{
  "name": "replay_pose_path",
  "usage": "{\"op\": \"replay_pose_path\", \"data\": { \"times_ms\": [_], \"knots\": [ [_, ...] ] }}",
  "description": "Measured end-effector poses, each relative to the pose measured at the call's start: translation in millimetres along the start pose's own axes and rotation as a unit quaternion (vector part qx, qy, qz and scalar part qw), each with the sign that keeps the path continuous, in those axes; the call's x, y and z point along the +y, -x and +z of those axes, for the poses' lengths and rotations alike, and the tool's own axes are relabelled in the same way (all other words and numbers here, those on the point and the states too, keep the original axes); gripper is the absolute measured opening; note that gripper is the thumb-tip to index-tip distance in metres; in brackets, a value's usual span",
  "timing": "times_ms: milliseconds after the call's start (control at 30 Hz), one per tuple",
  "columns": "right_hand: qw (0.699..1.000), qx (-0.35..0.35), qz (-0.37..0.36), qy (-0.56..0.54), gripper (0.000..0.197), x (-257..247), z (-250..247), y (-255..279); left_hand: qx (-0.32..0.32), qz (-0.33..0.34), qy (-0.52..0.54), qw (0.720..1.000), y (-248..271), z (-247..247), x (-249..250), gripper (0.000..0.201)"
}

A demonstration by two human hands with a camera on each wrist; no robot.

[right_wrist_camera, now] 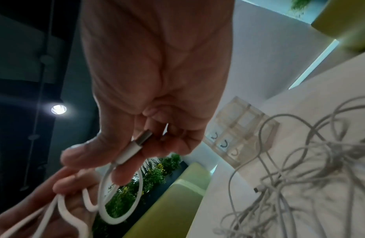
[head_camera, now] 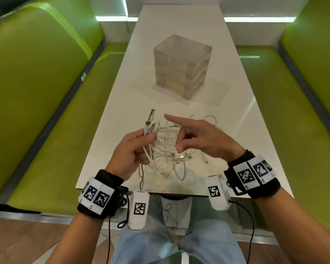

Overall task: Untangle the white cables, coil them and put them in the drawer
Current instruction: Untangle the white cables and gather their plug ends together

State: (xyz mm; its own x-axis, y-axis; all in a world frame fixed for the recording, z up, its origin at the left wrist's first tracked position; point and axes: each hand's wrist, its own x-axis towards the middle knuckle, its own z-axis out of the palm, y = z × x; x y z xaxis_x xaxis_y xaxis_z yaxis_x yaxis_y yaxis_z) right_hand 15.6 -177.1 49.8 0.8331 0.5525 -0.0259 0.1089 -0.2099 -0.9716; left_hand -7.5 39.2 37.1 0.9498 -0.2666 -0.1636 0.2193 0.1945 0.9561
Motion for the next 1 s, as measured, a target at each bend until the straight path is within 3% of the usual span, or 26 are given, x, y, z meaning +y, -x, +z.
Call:
{"op": "replay_pose_path", "data": {
  "times_ms": [233, 300, 400, 467, 533, 667, 867, 933, 1000],
  "knots": [
    [0.993, 0.003, 0.033, -0.116, 0.061, 1.9, 26.4, 2.7, -0.081, -0.064, 0.002, 0.995, 4.7, 6.3, 1.4, 0.008],
    [0.994, -0.007, 0.038, -0.107, 0.052, -1.0, 31.5, 3.3, -0.094, -0.076, -0.006, 0.993, 5.1, 7.8, -3.7, 0.014],
    [0.997, 0.036, 0.027, -0.054, 0.019, -4.9, 35.9, 3.5, -0.051, -0.061, -0.021, 0.997, 5.7, 8.0, -8.5, 0.012],
    [0.993, 0.086, 0.034, -0.079, 0.011, -3.4, 38.0, 7.9, -0.004, -0.033, -0.001, 0.999, 5.3, 4.2, -8.4, 0.017],
    [0.992, 0.080, 0.057, -0.076, 0.009, -0.1, 40.4, 14.7, 0.024, -0.005, 0.073, 0.997, 1.6, -3.2, -3.5, 0.023],
    [0.990, -0.048, 0.131, 0.012, 0.013, 18.5, 56.2, 29.5, 0.049, 0.034, 0.158, 0.986, -0.6, -10.5, 9.4, 0.021],
    [0.975, -0.061, 0.175, 0.119, 0.017, 55.9, 84.5, 39.9, 0.047, 0.060, 0.155, 0.985, 1.6, -3.7, 9.8, 0.021],
    [0.969, -0.104, 0.174, 0.141, 0.030, 59.1, 89.4, 43.3, 0.043, 0.058, 0.152, 0.986, 2.6, -1.6, 8.8, 0.021],
    [0.954, -0.183, 0.175, 0.161, 0.059, 57.4, 88.3, 49.7, 0.042, 0.056, 0.150, 0.986, 3.4, -0.9, 8.3, 0.022]
  ]
}}
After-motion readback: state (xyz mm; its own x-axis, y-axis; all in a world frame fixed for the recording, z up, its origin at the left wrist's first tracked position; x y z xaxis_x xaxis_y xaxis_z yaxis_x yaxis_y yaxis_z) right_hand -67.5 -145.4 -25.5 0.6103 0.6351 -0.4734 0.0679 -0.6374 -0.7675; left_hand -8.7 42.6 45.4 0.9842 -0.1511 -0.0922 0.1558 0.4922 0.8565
